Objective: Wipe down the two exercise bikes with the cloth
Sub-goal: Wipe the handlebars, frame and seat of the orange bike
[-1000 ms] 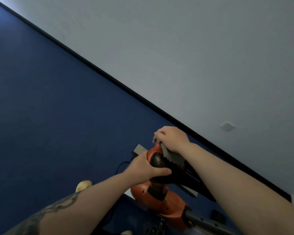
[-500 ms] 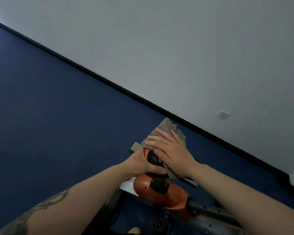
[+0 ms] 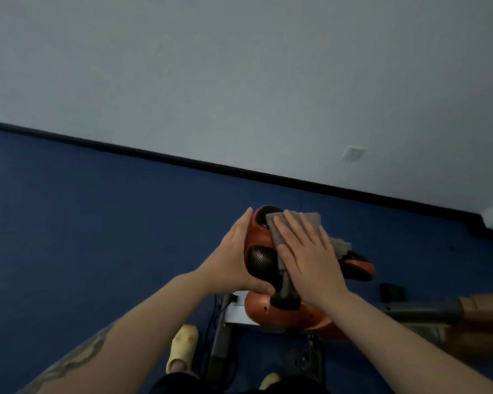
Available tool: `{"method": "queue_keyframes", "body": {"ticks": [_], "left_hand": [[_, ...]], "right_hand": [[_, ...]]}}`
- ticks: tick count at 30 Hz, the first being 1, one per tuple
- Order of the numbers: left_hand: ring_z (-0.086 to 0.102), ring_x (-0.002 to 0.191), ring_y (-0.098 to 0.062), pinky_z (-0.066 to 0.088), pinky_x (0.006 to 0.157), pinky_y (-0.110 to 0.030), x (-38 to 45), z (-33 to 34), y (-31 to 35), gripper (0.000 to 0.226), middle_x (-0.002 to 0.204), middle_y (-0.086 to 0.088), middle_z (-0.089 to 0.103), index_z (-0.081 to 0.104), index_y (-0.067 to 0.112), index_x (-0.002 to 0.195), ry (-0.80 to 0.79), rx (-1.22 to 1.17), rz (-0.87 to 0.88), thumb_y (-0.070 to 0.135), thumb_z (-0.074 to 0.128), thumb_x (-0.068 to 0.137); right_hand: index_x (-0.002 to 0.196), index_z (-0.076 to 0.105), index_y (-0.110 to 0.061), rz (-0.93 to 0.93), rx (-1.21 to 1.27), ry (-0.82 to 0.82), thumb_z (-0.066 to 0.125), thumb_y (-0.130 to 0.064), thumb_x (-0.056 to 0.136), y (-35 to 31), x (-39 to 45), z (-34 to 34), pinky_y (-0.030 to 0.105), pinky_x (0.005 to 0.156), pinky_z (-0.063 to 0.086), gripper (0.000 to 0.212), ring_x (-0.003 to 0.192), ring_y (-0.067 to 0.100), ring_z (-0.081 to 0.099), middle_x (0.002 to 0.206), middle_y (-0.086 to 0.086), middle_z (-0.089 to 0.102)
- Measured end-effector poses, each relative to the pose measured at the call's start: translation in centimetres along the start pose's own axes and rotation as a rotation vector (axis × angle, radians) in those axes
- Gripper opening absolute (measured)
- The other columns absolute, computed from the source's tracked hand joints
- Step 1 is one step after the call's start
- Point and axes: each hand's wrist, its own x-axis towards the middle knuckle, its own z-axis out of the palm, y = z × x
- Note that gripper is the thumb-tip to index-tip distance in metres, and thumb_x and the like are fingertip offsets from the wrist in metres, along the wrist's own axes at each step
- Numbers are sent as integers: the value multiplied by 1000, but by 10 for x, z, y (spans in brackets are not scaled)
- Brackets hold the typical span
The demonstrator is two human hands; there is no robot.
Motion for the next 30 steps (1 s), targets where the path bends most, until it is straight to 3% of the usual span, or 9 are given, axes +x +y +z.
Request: {"method": "queue_keyframes", "body": {"ticks": [4,6,9,14,16,19,24,28,30], "left_hand": [[8,143,4,29,118,-39,6,-3,-2,142,154,31,-10,-5,39,152,-20,21,83,61,89,48],[6,140,13,29,118,-37,4,-1,-6,141,153,33,-13,-8,41,151,-35,-12,111,60,88,50],[4,145,3,27,119,-40,5,-6,-10,142,152,35,-16,-10,42,150,-71,-21,141,66,85,48],[12,140,6,34,115,-34,15,-25,-17,135,150,34,-7,-1,38,152,-162,26,230,75,78,49],[14,138,10,36,114,-30,20,-36,-25,127,149,31,0,5,41,150,-201,41,286,72,79,52],[5,139,11,21,115,-25,31,-51,-34,117,149,36,1,7,49,146,-218,148,384,73,77,55],[-5,148,1,8,122,-34,48,-60,-28,101,162,18,5,15,35,153,-267,374,668,78,57,72],[-12,147,0,6,123,-40,57,-60,-33,82,160,20,0,9,33,153,-352,485,796,69,40,85],[-12,147,-1,3,123,-36,60,-61,-34,85,161,17,2,10,32,153,-358,500,820,73,37,84]], "right_hand": [[155,5,-35,390,67,113,3,-49,100,-43,-4,9,45,121,-2,57,150,15,-1,163,-8,4],[155,7,-35,374,98,138,8,-48,100,-63,-14,17,46,120,-2,57,150,14,-6,162,-9,0],[154,3,-40,281,107,78,10,-49,101,-53,-17,14,42,121,-4,55,148,6,-15,162,-15,-4],[155,7,-37,620,139,196,9,-47,101,-73,4,14,40,120,-9,55,149,9,-11,163,-12,1],[155,6,-35,653,152,227,4,-49,100,-93,-4,22,42,120,-8,56,149,10,-13,162,-12,-1],[154,-2,-38,660,147,175,0,-51,99,-92,-12,25,42,120,-9,57,147,7,-20,162,-13,-7],[155,-4,-34,1032,141,250,8,-50,100,-104,20,20,46,120,-9,58,148,16,-17,163,-7,-10],[154,-9,-32,977,130,244,-6,-54,96,-143,9,34,45,120,-6,62,146,12,-24,161,-8,-17],[154,-9,-31,1069,155,240,-5,-53,97,-129,16,28,46,121,-4,62,146,14,-24,162,-6,-16]]}}
